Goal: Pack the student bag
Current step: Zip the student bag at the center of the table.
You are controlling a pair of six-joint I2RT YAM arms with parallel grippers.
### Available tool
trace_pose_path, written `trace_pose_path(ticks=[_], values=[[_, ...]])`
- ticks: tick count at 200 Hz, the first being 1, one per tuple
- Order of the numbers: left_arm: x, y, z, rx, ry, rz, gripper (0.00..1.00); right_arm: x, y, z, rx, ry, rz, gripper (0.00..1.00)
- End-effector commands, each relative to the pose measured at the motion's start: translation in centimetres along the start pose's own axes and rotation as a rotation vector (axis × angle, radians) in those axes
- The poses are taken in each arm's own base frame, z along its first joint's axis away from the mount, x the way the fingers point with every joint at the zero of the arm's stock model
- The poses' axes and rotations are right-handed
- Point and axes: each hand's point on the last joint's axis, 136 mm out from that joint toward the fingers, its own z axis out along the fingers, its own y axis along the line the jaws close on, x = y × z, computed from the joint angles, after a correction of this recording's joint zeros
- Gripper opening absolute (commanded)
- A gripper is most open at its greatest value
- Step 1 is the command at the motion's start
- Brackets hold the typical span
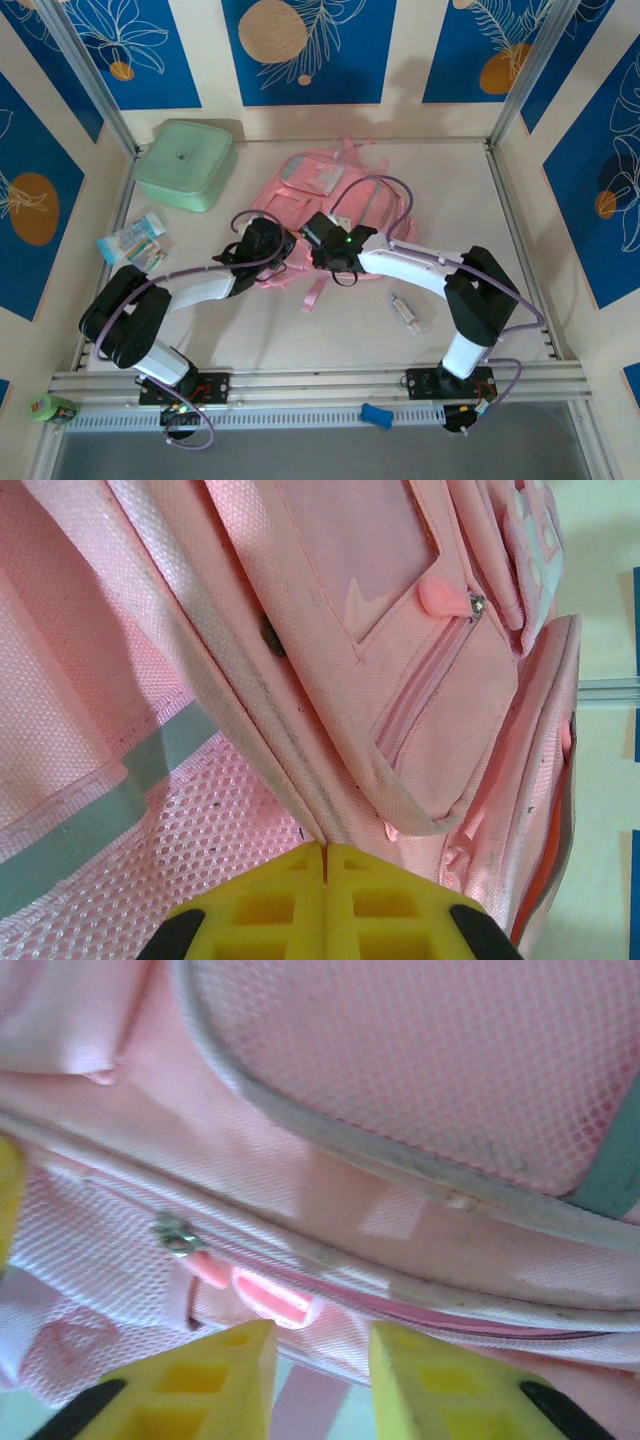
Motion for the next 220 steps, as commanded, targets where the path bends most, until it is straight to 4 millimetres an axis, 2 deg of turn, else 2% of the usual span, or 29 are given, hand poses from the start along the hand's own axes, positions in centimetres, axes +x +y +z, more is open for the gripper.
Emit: trace_pose_path(ticks=[1, 9, 28, 50, 76, 94, 114, 132, 170, 192, 220], values=[[-0.1, -1.6, -0.9, 0.058, -0.017, 0.016, 0.00, 0.2, 2.7, -0.4, -0.107, -0.006, -0.095, 0.36], [-0.2, -1.6, -0.9, 0.057, -0.018, 0.014, 0.00, 0.5, 3.5, 0.0, -0.139, 0.014, -0.103, 0.37], [-0.2, -1.8, -1.0, 0.058, -0.021, 0.016, 0.00, 0.5, 3.6, 1.0, -0.103, 0.035, -0.101, 0.38], [-0.2, -1.7, -0.9, 0.056, -0.019, 0.014, 0.00, 0.2, 4.6, 1.5, -0.112, 0.023, -0.127, 0.36], [-0.3, -1.3, -0.8, 0.042, -0.023, 0.013, 0.00, 0.3, 4.2, 2.7, -0.093, 0.052, -0.082, 0.34], [-0.6, -0.3, -0.9, 0.026, -0.034, -0.003, 0.00, 0.1, 3.7, 3.4, -0.077, 0.062, -0.054, 0.32], [-0.9, 0.4, -1.0, 0.012, -0.039, -0.009, 0.00, -0.3, 4.1, 4.0, -0.069, 0.043, -0.090, 0.32], [-1.2, 1.2, -1.1, -0.008, -0.041, -0.016, 0.00, -0.4, 3.6, 4.8, -0.012, 0.047, -0.082, 0.32], [-1.7, 2.3, -1.8, -0.044, -0.068, -0.014, 0.00, -0.4, 3.3, 6.6, 0.034, 0.045, -0.108, 0.26], [-1.7, 2.3, -1.8, -0.050, -0.062, -0.010, 0.08, -0.2, 3.2, 6.7, 0.052, 0.056, -0.122, 0.20], [-1.4, 1.9, -0.8, -0.056, -0.036, -0.011, 0.14, -0.2, 2.8, 5.6, 0.058, 0.039, -0.127, 0.12]])
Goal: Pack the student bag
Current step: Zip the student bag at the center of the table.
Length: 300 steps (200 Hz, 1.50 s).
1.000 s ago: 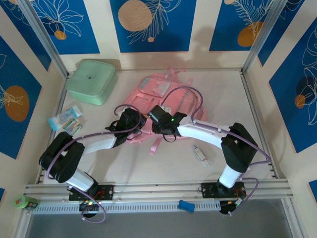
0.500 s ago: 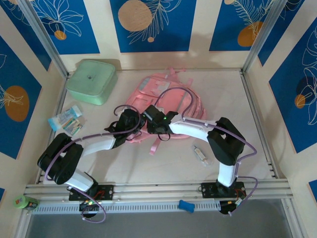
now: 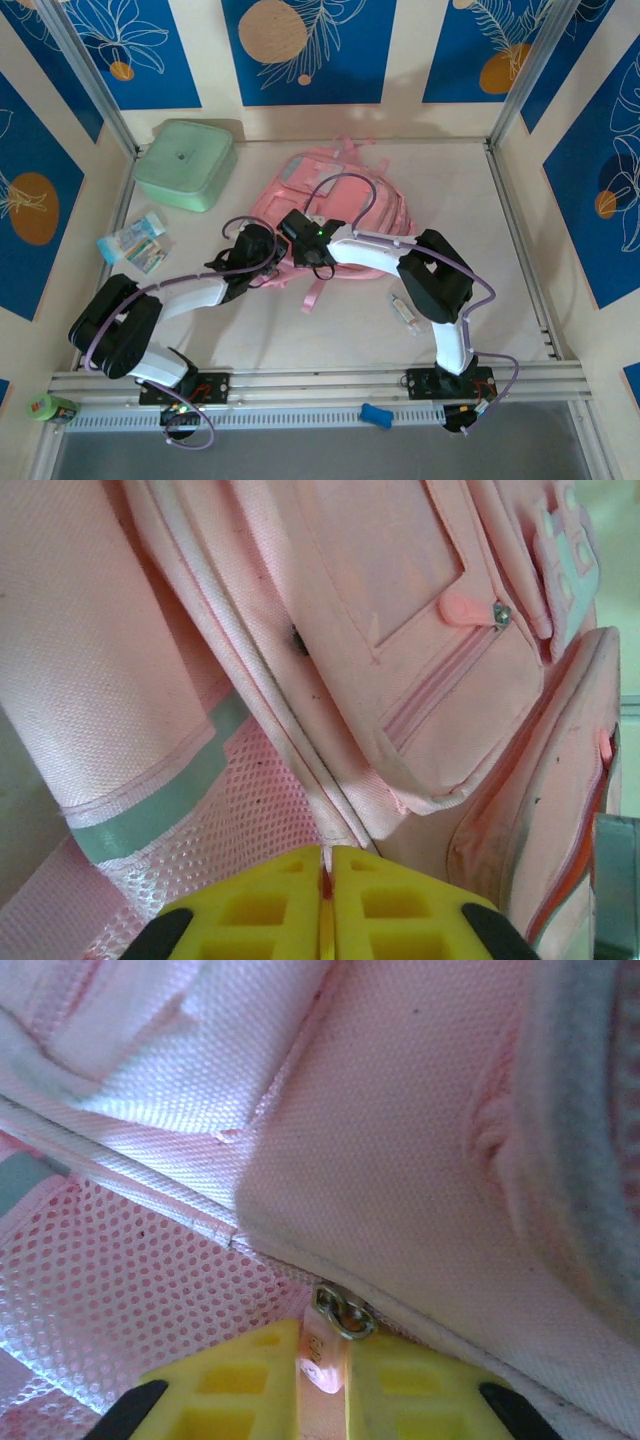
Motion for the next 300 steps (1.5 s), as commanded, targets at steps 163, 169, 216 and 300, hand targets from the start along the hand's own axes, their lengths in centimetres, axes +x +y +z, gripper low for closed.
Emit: trace_pose_path(ticks=[163, 169, 216, 300], values=[[-0.8, -0.2, 4.3, -0.059, -0.063, -0.117, 0.33, 0.7, -0.7, -2.9, -0.218, 0.010, 0.142, 0.00], [-0.9, 0.0, 4.2, -0.064, -0.070, -0.119, 0.32, 0.7, -0.8, -2.9, -0.221, 0.013, 0.148, 0.00], [-0.9, -0.8, 4.5, -0.041, -0.084, -0.129, 0.24, 0.4, -0.2, -3.0, -0.242, 0.010, 0.142, 0.00], [-1.7, -1.7, 4.7, -0.032, -0.158, -0.087, 0.00, 1.1, -2.2, -3.2, -0.167, 0.017, 0.149, 0.00]])
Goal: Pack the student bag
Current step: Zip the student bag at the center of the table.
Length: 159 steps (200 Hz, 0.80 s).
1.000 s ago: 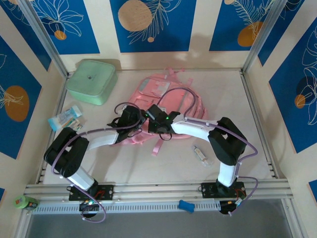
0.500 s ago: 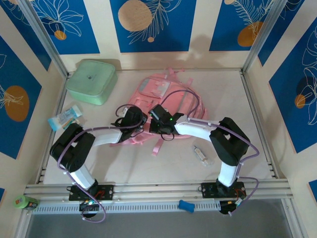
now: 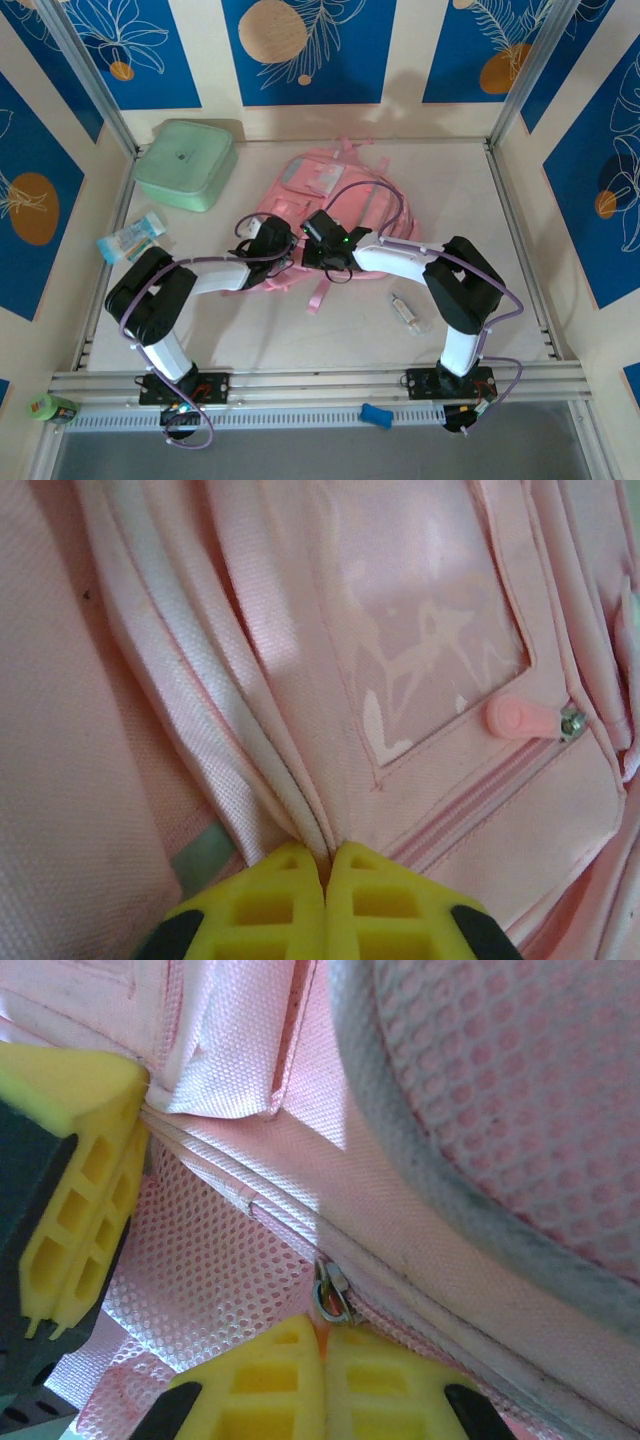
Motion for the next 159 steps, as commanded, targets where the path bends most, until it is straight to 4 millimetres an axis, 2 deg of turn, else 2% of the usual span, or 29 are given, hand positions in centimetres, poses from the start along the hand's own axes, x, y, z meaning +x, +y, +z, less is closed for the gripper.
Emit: trace_pose_path(ticks=[1, 55, 84, 110, 143, 159], values=[[-1.2, -1.6, -0.1, 0.035, -0.064, 0.024, 0.00, 0.3, -1.1, -1.7, 0.037, 0.001, 0.021, 0.00], [-2.9, -2.1, -1.5, 0.048, -0.101, 0.064, 0.00, 1.9, -3.9, -4.1, 0.072, -0.003, 0.015, 0.00], [-3.0, -2.5, -2.3, 0.066, -0.086, 0.068, 0.00, 2.8, -6.7, -5.6, 0.121, -0.011, 0.005, 0.00], [-2.1, -2.8, -2.6, 0.081, -0.052, 0.074, 0.00, 2.3, -3.5, -7.2, 0.073, -0.050, -0.124, 0.00], [-1.8, -3.5, -2.9, 0.103, -0.031, 0.078, 0.00, 1.7, -1.0, -5.6, 0.018, 0.000, -0.057, 0.22], [-1.5, -4.1, -3.0, 0.109, -0.018, 0.090, 0.00, 0.9, -0.3, -4.9, 0.044, -0.013, -0.038, 0.38]])
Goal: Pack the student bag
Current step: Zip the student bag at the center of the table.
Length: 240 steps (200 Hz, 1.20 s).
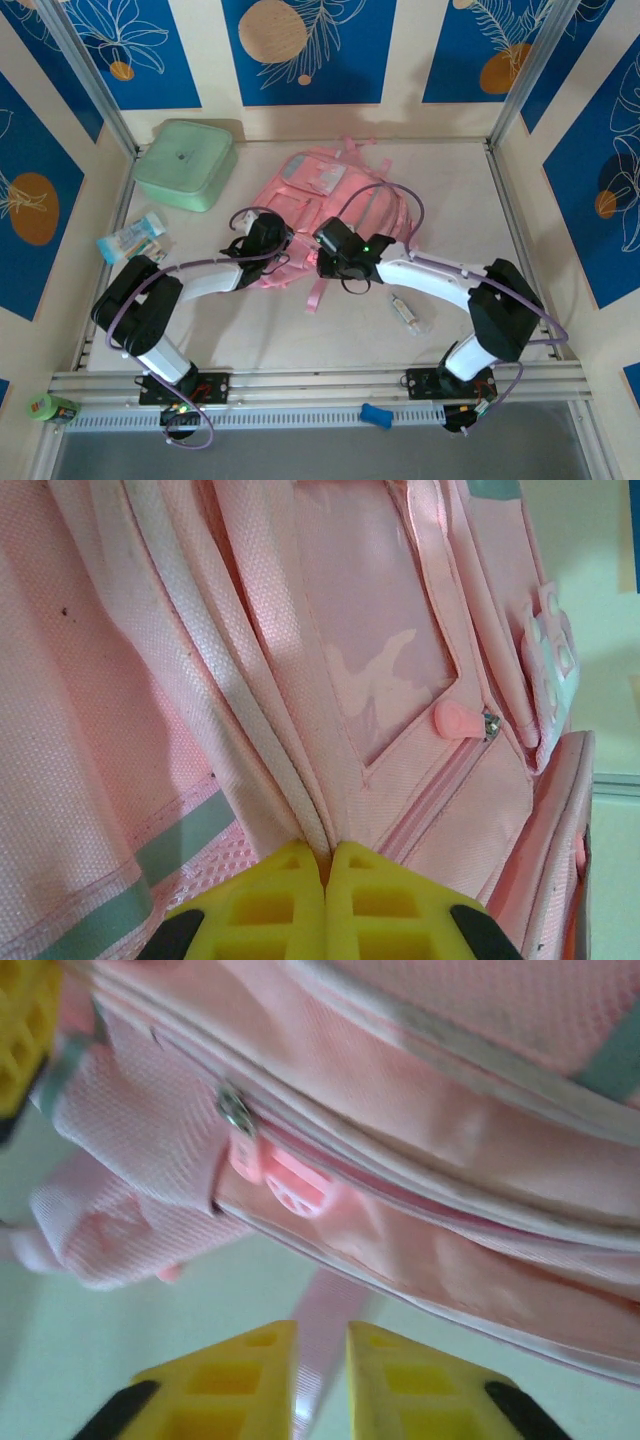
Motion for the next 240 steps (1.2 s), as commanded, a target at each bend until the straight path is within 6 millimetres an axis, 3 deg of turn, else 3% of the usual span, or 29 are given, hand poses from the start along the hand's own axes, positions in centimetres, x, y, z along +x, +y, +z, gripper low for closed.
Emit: trace_pose_path(ticks=[1, 27, 49, 70, 119, 168, 199, 240], values=[[-0.1, -2.1, -1.0, 0.051, 0.013, 0.032, 0.00, -0.8, 1.3, 1.0, 0.012, 0.005, 0.022, 0.39], [-0.3, -2.3, -1.2, 0.051, 0.004, 0.037, 0.00, -1.6, 2.4, 2.8, 0.029, 0.031, 0.053, 0.43], [0.0, -2.4, -1.2, 0.051, 0.013, 0.041, 0.00, -2.1, 1.8, 4.1, 0.099, 0.024, 0.079, 0.43], [0.2, -2.1, -1.0, 0.046, 0.020, 0.037, 0.00, -2.8, 1.8, 5.1, 0.120, 0.014, 0.088, 0.35], [0.1, -1.7, -0.9, 0.038, 0.013, 0.032, 0.00, -3.1, 1.0, 6.8, 0.171, 0.014, 0.093, 0.26], [-0.1, -1.1, -1.1, 0.017, -0.003, 0.049, 0.00, -3.5, 0.3, 5.0, 0.188, -0.021, 0.068, 0.09], [-0.8, -0.3, -1.2, -0.012, -0.034, 0.055, 0.00, -2.4, -0.9, 3.5, 0.208, -0.010, 0.051, 0.09], [-1.7, 0.5, -0.9, -0.037, -0.050, 0.056, 0.00, -0.2, -4.1, 1.0, 0.252, -0.001, 0.030, 0.06]])
